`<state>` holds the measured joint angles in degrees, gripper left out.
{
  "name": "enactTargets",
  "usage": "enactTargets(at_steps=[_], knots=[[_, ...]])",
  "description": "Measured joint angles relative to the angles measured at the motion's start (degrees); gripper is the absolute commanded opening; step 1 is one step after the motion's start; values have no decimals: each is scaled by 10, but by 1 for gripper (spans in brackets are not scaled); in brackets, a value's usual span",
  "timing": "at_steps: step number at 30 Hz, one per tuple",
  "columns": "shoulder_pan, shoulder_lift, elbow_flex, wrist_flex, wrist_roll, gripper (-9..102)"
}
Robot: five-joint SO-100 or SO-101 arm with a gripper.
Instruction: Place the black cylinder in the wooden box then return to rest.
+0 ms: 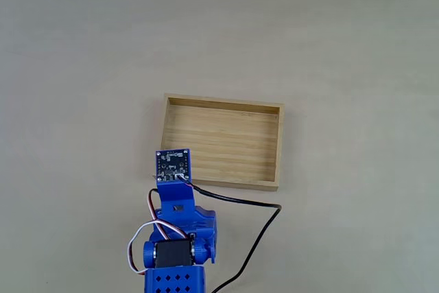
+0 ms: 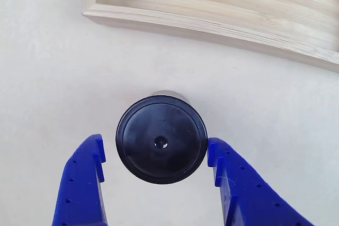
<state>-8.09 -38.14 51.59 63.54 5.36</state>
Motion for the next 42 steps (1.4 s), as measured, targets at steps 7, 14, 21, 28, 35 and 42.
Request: enactTargets(at_steps=[7,14,21,28,35,42], knots=[[1,10,0,-16,16,28],[1,22,0,-33,17,28],[1,28,0,-46,17,28],[1,29,0,-52,17,27],[1,29,3,-52,17,27],[1,29,15,-52,17,27]])
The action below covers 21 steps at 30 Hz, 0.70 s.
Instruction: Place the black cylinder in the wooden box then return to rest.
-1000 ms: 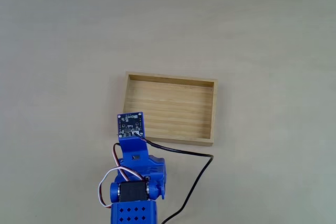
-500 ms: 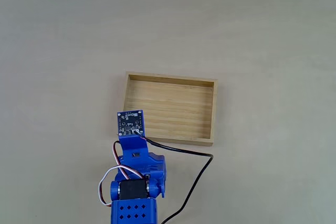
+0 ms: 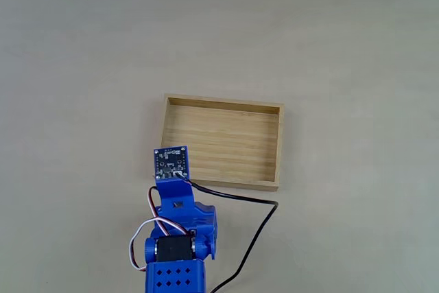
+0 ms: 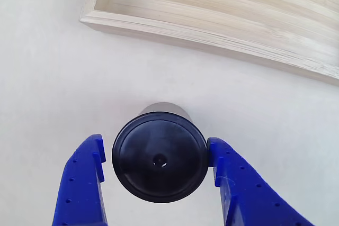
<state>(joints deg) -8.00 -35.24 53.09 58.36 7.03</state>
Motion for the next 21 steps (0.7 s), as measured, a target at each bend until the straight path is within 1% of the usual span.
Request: enactTargets(at_steps=[10,21], knots=[[0,0,1,0,0,22],[-1,0,1,0,0,21]])
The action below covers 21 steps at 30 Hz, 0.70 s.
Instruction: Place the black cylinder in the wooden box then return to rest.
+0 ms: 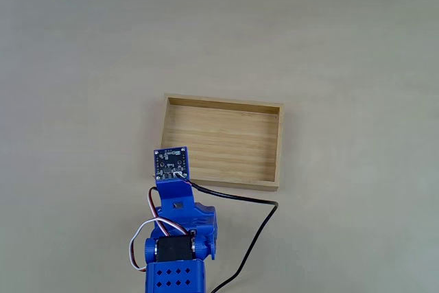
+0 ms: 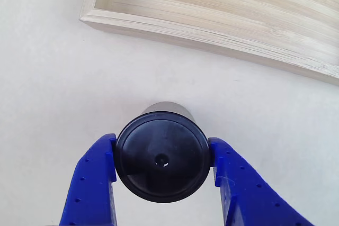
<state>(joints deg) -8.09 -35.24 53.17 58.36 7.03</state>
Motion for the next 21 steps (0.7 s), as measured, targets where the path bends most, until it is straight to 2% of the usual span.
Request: enactTargets(at_steps=[6,21], knots=[[2,-5,0,11,-2,21],[2,-40,-60,108,-26,20]])
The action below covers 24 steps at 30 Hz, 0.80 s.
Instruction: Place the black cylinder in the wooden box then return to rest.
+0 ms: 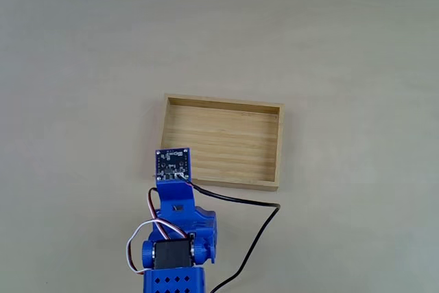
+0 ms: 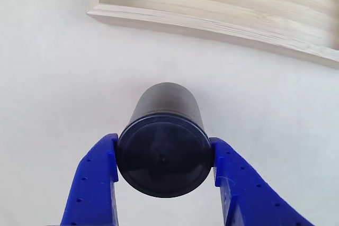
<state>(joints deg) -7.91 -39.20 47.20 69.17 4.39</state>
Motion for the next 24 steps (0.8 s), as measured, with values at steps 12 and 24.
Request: enactTargets(at_steps=[12,24], knots=[[0,59,-147,58,-46,20],[36,232,-314,53,-62,20]])
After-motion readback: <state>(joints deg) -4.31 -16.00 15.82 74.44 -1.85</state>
